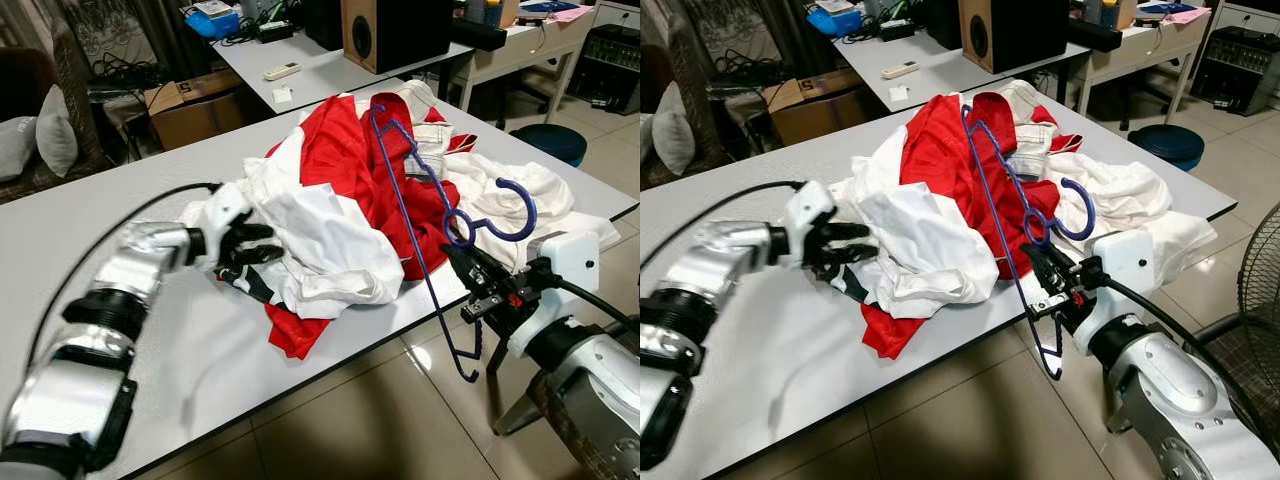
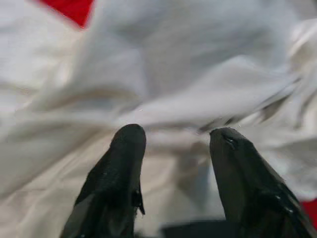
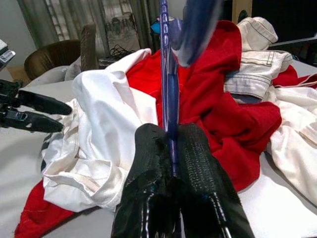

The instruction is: Hang hanger

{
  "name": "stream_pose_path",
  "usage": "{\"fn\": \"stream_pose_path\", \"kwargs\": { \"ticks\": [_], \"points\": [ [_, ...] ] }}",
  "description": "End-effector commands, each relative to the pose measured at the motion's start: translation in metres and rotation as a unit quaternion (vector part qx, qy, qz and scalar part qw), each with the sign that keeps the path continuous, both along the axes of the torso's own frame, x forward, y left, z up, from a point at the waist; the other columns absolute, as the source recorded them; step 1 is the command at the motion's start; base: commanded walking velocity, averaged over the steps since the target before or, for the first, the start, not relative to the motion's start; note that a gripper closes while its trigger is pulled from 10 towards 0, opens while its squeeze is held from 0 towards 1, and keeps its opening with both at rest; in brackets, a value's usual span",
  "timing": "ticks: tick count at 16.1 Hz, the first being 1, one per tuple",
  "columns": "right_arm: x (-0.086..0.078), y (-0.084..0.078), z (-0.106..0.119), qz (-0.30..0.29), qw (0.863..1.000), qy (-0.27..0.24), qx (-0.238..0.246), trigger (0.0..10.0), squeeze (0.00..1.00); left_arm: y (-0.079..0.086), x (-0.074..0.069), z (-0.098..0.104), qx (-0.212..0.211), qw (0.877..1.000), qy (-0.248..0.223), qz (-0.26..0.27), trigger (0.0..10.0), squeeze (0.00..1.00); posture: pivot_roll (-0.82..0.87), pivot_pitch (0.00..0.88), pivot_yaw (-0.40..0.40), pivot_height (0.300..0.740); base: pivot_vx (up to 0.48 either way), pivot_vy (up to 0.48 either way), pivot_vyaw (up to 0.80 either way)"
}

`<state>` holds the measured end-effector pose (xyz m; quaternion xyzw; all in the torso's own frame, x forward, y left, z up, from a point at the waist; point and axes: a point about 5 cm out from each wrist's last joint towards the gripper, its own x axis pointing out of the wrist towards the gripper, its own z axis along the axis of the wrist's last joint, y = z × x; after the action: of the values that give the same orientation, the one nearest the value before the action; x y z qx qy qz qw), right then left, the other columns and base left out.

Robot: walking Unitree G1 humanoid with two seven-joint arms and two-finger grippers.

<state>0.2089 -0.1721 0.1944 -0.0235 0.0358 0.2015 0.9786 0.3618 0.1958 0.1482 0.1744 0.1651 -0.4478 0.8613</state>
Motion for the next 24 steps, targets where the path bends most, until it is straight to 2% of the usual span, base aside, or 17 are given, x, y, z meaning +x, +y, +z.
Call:
{"fn": "stream_pose_path", "kwargs": {
  "ticks": [1, 2, 3, 4, 7, 11, 12, 14, 15, 16, 17, 22, 24],
  "points": [
    [-0.002, 0.001, 0.004, 0.004, 1.0, -0.008, -0.002, 10.0, 0.0, 0.012, 0.007, 0.006, 0.035, 0.998, -0.031, 0.049, 10.0, 1.0, -0.22, 0.0, 0.171, 0.74, 0.0, 0.0, 0.0],
    [-0.001, 0.002, 0.004, 0.009, 1.0, -0.008, -0.001, 10.0, 0.0, 0.015, 0.01, 0.005, 0.044, 0.995, -0.039, 0.082, 10.0, 0.65, -0.22, 0.0, 0.165, 0.74, 0.0, 0.0, 0.0],
    [0.0, 0.003, 0.005, 0.013, 1.0, -0.009, -0.001, 10.0, 0.0, 0.014, 0.012, 0.005, 0.038, 0.994, -0.037, 0.096, 10.0, 0.39, -0.22, 0.0, 0.156, 0.74, 0.0, 0.0, 0.0],
    [0.001, 0.003, 0.005, 0.015, 1.0, -0.008, -0.002, 10.0, 0.0, 0.011, 0.012, 0.002, 0.033, 0.995, -0.027, 0.093, 10.0, 0.0, -0.22, 0.0, 0.153, 0.74, 0.0, 0.0, 0.0],
    [0.003, 0.003, 0.005, 0.021, 1.0, -0.007, -0.005, 10.0, 0.0, -0.001, 0.011, -0.01, 0.004, 0.996, 0.006, 0.094, 10.0, 0.0, -0.21, 0.0, 0.138, 0.74, 0.0, 0.0, 0.0],
    [0.005, 0.004, 0.005, 0.03, 1.0, -0.007, -0.006, 10.0, 0.0, -0.015, 0.012, -0.019, -0.011, 0.994, 0.008, 0.104, 10.0, 0.0, -0.21, 0.0, 0.134, 0.74, 0.0, 0.0, 0.0],
    [0.005, 0.005, 0.006, 0.031, 0.999, -0.008, -0.006, 10.0, 0.0, -0.022, 0.013, -0.02, -0.027, 0.995, 0.012, 0.1, 10.0, 0.0, -0.22, 0.0, 0.135, 0.74, 0.0, 0.0, 0.0],
    [0.006, 0.005, 0.006, 0.031, 0.999, -0.009, -0.008, 10.0, 0.0, -0.026, 0.012, -0.023, -0.024, 0.995, 0.015, 0.094, 10.0, 0.0, -0.22, 0.0, 0.139, 0.74, 0.0, 0.0, 0.0],
    [0.006, 0.004, 0.007, 0.029, 1.0, -0.01, -0.008, 10.0, 0.0, -0.027, 0.013, -0.023, -0.016, 0.995, 0.013, 0.1, 5.5, 0.0, -0.22, 0.0, 0.145, 0.74, 0.0, 0.0, 0.0],
    [0.006, 0.004, 0.007, 0.028, 1.0, -0.01, -0.008, 10.0, 0.0, -0.026, 0.013, -0.024, -0.011, 0.994, 0.011, 0.106, 4.6, 0.0, -0.22, 0.0, 0.146, 0.74, 0.0, 0.0, 0.0],
    [0.006, 0.004, 0.007, 0.025, 1.0, -0.011, -0.008, 10.0, 0.0, -0.025, 0.014, -0.024, -0.01, 0.993, 0.01, 0.119, 0.0, 0.0, -0.22, 0.0, 0.151, 0.74, 0.0, 0.0, 0.0],
    [0.007, 0.006, 0.006, 0.025, 1.0, -0.012, -0.004, 10.0, 0.0, -0.027, 0.015, -0.021, -0.072, 0.988, 0.017, 0.135, 0.0, 0.0, -0.22, 0.0, 0.151, 0.74, 0.0, 0.0, 0.0],
    [0.008, 0.006, 0.006, 0.027, 1.0, -0.013, -0.004, 10.0, 0.0, -0.029, 0.013, -0.023, -0.073, 0.99, 0.021, 0.122, 0.0, 0.0, -0.21, 0.0, 0.145, 0.74, 0.0, 0.0, 0.0]
  ]
}}
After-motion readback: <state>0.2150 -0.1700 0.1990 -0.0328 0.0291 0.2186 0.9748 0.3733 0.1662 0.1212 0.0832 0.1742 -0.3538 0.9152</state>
